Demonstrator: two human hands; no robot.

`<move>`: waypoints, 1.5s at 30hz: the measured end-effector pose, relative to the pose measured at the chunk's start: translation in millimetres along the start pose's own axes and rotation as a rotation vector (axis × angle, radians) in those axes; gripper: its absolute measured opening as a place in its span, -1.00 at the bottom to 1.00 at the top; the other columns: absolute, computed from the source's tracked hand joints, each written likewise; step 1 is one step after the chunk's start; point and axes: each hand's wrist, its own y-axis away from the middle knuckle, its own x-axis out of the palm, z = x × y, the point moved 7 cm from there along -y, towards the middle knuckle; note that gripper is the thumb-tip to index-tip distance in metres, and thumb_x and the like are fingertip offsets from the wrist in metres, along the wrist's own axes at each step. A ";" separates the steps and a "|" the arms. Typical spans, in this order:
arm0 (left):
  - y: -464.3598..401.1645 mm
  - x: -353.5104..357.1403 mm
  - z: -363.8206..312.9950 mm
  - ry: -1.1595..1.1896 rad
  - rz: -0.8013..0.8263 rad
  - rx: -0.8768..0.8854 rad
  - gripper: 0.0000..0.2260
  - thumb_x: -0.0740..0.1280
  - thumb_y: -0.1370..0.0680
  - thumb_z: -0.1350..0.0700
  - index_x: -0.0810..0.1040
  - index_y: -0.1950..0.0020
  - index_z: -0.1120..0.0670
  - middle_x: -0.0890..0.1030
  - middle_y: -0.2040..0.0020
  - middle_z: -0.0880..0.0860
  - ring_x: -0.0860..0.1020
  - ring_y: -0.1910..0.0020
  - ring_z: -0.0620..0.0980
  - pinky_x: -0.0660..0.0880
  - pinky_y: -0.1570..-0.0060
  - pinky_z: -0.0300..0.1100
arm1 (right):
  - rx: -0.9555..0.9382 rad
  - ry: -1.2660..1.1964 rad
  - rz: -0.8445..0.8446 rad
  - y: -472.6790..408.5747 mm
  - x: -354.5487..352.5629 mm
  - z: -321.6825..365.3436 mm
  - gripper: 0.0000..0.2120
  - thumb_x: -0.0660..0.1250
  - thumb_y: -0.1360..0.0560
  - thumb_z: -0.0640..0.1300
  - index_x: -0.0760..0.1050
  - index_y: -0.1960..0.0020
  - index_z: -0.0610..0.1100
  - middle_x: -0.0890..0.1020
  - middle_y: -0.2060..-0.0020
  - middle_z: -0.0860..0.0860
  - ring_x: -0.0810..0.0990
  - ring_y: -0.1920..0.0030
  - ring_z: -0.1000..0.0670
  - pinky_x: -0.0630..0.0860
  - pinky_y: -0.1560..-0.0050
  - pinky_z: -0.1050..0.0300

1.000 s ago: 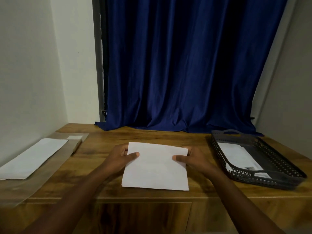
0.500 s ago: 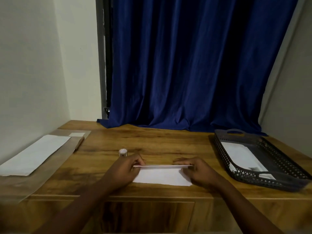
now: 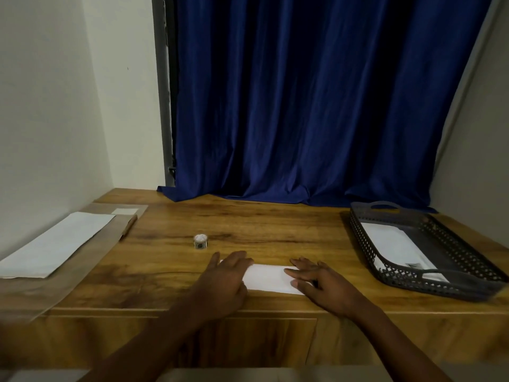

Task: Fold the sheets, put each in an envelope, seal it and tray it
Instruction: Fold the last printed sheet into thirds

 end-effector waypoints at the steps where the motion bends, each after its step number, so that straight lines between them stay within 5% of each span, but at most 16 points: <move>1: -2.7 6.2 -4.2 -0.025 0.051 -0.012 -0.43 0.05 -0.61 -0.07 0.12 -0.63 -0.01 0.10 -0.65 0.02 0.05 -0.62 0.00 -0.07 -0.58 0.16 | 0.004 0.005 0.004 0.2 -0.6 0.8 -0.61 0.16 -0.65 0.20 0.34 -0.47 0.30 0.21 -0.57 0.23 0.01 -0.58 0.27 -0.07 -0.61 0.01; 4: -5.2 23.8 -11.8 -0.057 0.103 -0.007 -0.33 -0.24 -0.56 -0.23 -0.05 -0.66 -0.03 -0.05 -0.67 -0.01 -0.11 -0.64 0.00 -0.22 -0.56 0.10 | 0.029 0.112 0.012 -0.4 -1.5 9.6 -0.59 0.12 -0.68 0.13 0.30 -0.53 0.20 0.18 -0.59 0.18 -0.02 -0.60 0.20 -0.08 -0.62 -0.05; 8: -5.4 32.1 -11.7 -0.101 0.082 0.000 -0.20 -0.46 -0.49 -0.34 -0.08 -0.66 -0.03 -0.05 -0.67 -0.02 -0.10 -0.64 0.03 -0.17 -0.56 0.11 | -0.033 0.234 -0.084 -5.9 2.2 63.2 -0.54 0.01 -0.71 0.01 0.19 -0.60 0.01 0.18 -0.61 0.07 0.03 -0.61 0.11 -0.16 -0.58 0.03; 11: -2.8 27.0 -11.8 -0.130 0.068 0.044 -0.37 -0.14 -0.60 -0.26 0.11 -0.62 -0.02 0.22 -0.62 0.04 0.18 -0.60 0.13 0.17 -0.50 0.25 | -0.052 0.138 -0.038 -16.3 28.2 103.7 -0.49 -0.04 -0.72 0.03 0.06 -0.64 -0.04 0.12 -0.63 0.05 0.00 -0.62 0.10 -0.16 -0.60 0.01; 14: -1.1 33.9 -8.3 -0.232 0.091 0.074 -0.42 0.12 -0.52 -0.19 0.33 -0.49 0.02 0.52 -0.42 0.12 0.51 -0.38 0.20 0.54 -0.19 0.24 | -0.022 0.076 0.002 -25.8 52.2 107.3 -0.43 -0.08 -0.70 0.15 -0.03 -0.66 -0.02 0.02 -0.65 0.05 -0.08 -0.62 0.13 -0.17 -0.62 -0.06; 16: -3.2 32.6 -11.9 -0.187 0.092 0.086 -0.37 0.01 -0.54 -0.21 0.26 -0.57 0.00 0.36 -0.55 0.10 0.35 -0.52 0.19 0.38 -0.37 0.29 | 0.014 0.065 0.000 -26.4 53.3 96.5 -0.37 -0.11 -0.67 0.24 -0.05 -0.66 -0.02 0.00 -0.65 0.05 -0.09 -0.62 0.14 -0.16 -0.62 -0.04; 19: -4.9 31.1 -9.5 -0.076 0.079 -0.006 -0.21 -0.38 -0.51 -0.35 -0.04 -0.66 0.00 -0.03 -0.67 0.00 -0.08 -0.64 0.03 -0.12 -0.56 0.12 | 0.072 0.116 0.020 -17.6 45.3 77.4 -0.15 -0.29 -0.52 0.42 -0.06 -0.66 -0.03 0.02 -0.65 0.04 -0.10 -0.62 0.12 -0.16 -0.62 0.01; 22: -6.4 28.9 -10.6 -0.056 0.053 -0.034 -0.06 -0.52 -0.36 -0.37 -0.05 -0.66 0.00 -0.05 -0.67 -0.02 -0.11 -0.64 -0.03 -0.19 -0.55 0.03 | 0.164 0.192 0.030 -8.8 34.1 51.7 -0.15 -0.29 -0.52 0.42 -0.09 -0.66 -0.05 -0.01 -0.65 0.04 -0.11 -0.63 0.09 -0.16 -0.61 -0.01; 28: -2.3 22.0 -5.9 -0.018 0.022 -0.142 -0.10 -0.43 -0.44 -0.42 -0.02 -0.66 0.01 0.00 -0.66 -0.01 -0.07 -0.64 -0.01 -0.14 -0.58 0.08 | 0.218 0.223 0.030 0.7 16.6 24.2 -0.38 -0.08 -0.70 0.19 -0.08 -0.66 -0.06 -0.01 -0.65 0.01 -0.07 -0.63 0.05 -0.10 -0.61 0.00; 35: 5.6 13.9 -10.7 -0.006 -0.096 -0.052 -0.33 -0.16 -0.54 -0.26 0.18 -0.61 -0.06 0.28 -0.57 -0.03 0.20 -0.55 -0.03 0.07 -0.57 0.06 | 0.162 0.248 0.089 -15.7 -22.2 42.1 -0.26 0.38 -0.49 0.24 0.21 -0.58 0.09 0.39 -0.49 0.00 0.36 -0.46 -0.07 0.28 -0.44 -0.11; 40: 10.6 7.6 -18.4 0.097 -0.211 0.082 -0.44 0.07 -0.60 -0.17 0.26 -0.58 -0.01 0.38 -0.50 -0.02 0.29 -0.48 -0.04 0.25 -0.49 0.07 | 0.111 0.203 0.289 -41.0 -22.5 54.5 -0.53 0.54 -0.36 0.20 0.63 -0.18 -0.01 0.67 -0.11 0.08 0.60 -0.09 0.01 0.58 -0.08 0.00; 43: 13.2 4.4 -19.5 0.138 -0.279 0.141 -0.46 0.17 -0.60 -0.12 0.28 -0.56 0.01 0.39 -0.47 -0.01 0.30 -0.45 -0.03 0.28 -0.46 0.02 | 0.113 0.028 0.324 -53.4 -15.4 59.4 -0.61 0.48 -0.43 0.21 0.66 0.01 -0.10 0.71 0.09 0.01 0.65 0.07 0.00 0.51 0.11 0.07; 45: 14.7 3.6 -18.9 0.196 -0.292 0.158 -0.44 0.21 -0.59 -0.11 0.25 -0.58 0.01 0.35 -0.49 -0.03 0.24 -0.49 -0.05 0.25 -0.49 -0.01 | 0.112 -0.050 0.372 -57.6 -8.3 61.8 -0.62 0.46 -0.43 0.21 0.66 0.02 -0.12 0.72 0.07 -0.02 0.68 0.01 -0.09 0.55 0.09 0.03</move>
